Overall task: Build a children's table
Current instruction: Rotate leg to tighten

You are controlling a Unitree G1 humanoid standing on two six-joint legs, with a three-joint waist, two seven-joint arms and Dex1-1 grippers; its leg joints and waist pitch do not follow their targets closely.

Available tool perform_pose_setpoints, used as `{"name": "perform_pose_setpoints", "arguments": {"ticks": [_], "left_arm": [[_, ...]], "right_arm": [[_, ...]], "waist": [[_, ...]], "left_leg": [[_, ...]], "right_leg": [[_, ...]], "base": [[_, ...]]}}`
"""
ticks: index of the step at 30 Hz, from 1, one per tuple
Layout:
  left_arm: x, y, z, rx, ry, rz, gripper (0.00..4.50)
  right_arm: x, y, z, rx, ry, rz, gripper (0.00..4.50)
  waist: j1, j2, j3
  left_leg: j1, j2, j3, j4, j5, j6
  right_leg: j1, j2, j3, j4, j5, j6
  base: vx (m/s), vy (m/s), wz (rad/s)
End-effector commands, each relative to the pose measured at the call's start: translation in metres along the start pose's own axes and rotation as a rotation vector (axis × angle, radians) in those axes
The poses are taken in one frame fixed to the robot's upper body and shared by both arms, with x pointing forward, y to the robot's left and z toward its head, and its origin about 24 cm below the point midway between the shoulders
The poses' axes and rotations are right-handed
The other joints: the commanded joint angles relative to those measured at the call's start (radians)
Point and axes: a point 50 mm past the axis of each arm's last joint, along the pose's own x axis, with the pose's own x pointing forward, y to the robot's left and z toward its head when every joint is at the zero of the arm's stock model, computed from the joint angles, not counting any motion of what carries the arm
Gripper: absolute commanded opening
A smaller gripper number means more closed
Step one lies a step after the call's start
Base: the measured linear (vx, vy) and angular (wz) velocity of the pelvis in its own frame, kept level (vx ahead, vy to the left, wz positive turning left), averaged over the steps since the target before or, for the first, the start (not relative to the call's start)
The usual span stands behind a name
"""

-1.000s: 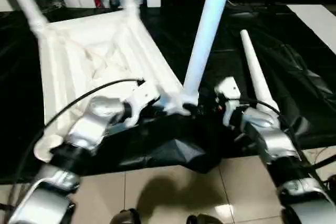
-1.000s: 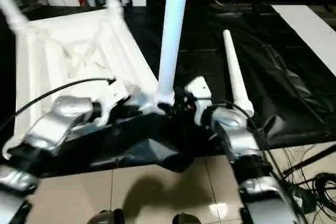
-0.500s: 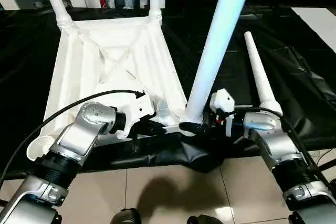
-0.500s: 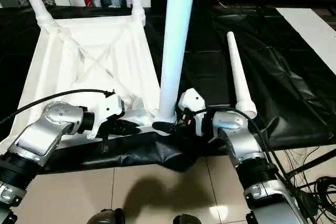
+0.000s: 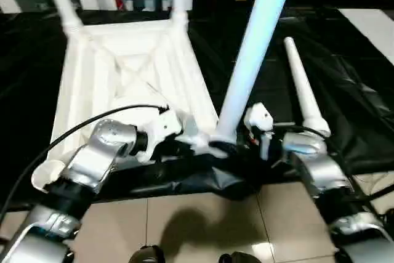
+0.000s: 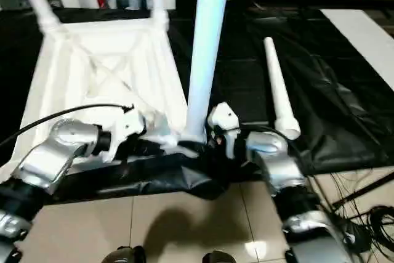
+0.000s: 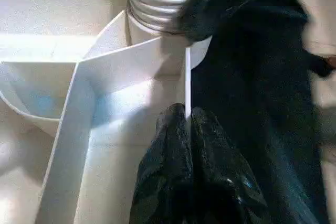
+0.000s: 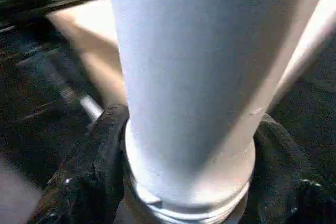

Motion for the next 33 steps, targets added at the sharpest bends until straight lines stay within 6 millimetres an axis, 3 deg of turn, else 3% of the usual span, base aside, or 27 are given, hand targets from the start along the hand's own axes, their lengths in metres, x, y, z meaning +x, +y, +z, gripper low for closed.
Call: {"name": "perform_pose_setpoints", "arguments": {"ticks": [1,3,6,10,14,15,18,24,29,30,33], "left_arm": [[0.011,0.001,-0.003,-0.055,0.006,0.060,0.00],[0.016,0.005,-0.002,-0.077,0.016,0.112,0.00],[0.029,0.009,-0.001,-0.143,0.037,0.205,0.00],[0.040,0.012,0.000,-0.171,0.054,0.275,0.00],[0.044,0.013,0.000,-0.169,0.062,0.288,0.00],[0.044,0.013,0.000,-0.161,0.061,0.292,0.00],[0.039,0.014,-0.002,-0.135,0.065,0.289,0.00],[0.033,0.013,-0.002,-0.115,0.053,0.268,0.00],[0.022,0.007,-0.001,-0.057,0.029,0.162,0.00],[0.020,0.006,-0.001,-0.044,0.025,0.143,0.00],[0.014,0.001,-0.002,-0.020,0.029,0.068,0.00]], "right_arm": [[-0.003,-0.013,-0.018,0.101,0.074,-0.241,2.69],[-0.001,-0.015,-0.022,0.137,0.088,-0.335,2.69],[0.008,-0.016,-0.028,0.212,0.105,-0.501,2.69],[0.022,-0.010,-0.026,0.249,0.095,-0.582,2.69],[0.034,-0.001,-0.019,0.225,0.051,-0.526,2.69],[0.035,0.000,-0.016,0.214,0.036,-0.522,3.25],[0.034,-0.004,-0.004,0.254,-0.074,-0.509,3.39],[0.026,-0.009,0.005,0.207,-0.102,-0.443,3.90],[0.008,-0.012,0.009,0.088,-0.032,-0.239,4.32],[0.005,-0.012,0.009,0.075,-0.023,-0.207,4.41],[-0.006,-0.009,0.009,0.014,-0.003,-0.071,4.41]], "waist": [[-0.001,-0.002,-0.053],[-0.003,-0.002,-0.052],[-0.004,0.000,-0.052],[-0.003,0.003,-0.053],[0.003,0.002,-0.053],[0.004,0.002,-0.052],[0.005,0.001,-0.052],[0.003,-0.003,-0.052],[0.005,-0.005,-0.058],[0.005,-0.004,-0.058],[0.004,0.000,-0.062]], "left_leg": [[0.029,0.055,-0.024,-0.070,-0.175,0.055],[0.031,0.055,-0.026,-0.076,-0.203,0.023],[0.032,0.053,-0.023,-0.075,-0.204,0.017],[0.032,0.052,-0.025,-0.077,-0.221,0.010],[0.032,0.053,-0.026,-0.080,-0.230,0.015],[0.030,0.054,-0.027,-0.081,-0.228,0.020],[0.029,0.055,-0.027,-0.082,-0.227,0.031],[0.024,0.054,-0.026,-0.083,-0.209,0.046],[0.020,0.052,-0.024,-0.074,-0.117,0.087],[0.020,0.052,-0.023,-0.072,-0.094,0.109],[0.024,0.054,-0.021,-0.068,-0.084,0.119]], "right_leg": [[0.043,-0.069,0.044,-0.080,-0.108,-0.270],[0.038,-0.068,0.045,-0.087,-0.175,-0.245],[0.032,-0.067,0.048,-0.092,-0.172,-0.229],[0.030,-0.068,0.048,-0.095,-0.173,-0.222],[0.031,-0.068,0.047,-0.096,-0.156,-0.210],[0.032,-0.069,0.047,-0.095,-0.150,-0.209],[0.033,-0.070,0.047,-0.097,-0.152,-0.207],[0.035,-0.070,0.046,-0.099,-0.168,-0.208],[0.043,-0.065,0.043,-0.085,-0.043,-0.220],[0.042,-0.064,0.043,-0.081,0.013,-0.239],[0.043,-0.062,0.042,-0.076,0.055,-0.262]], "base": [[0.000,0.000,0.00],[0.000,0.000,0.00],[0.000,0.000,0.00],[0.000,0.000,0.00],[0.000,0.000,0.00],[0.000,0.000,0.00],[0.000,0.000,0.00],[0.000,0.000,0.00],[0.000,0.000,0.00],[0.000,0.000,0.00],[0.000,0.000,0.00]]}}
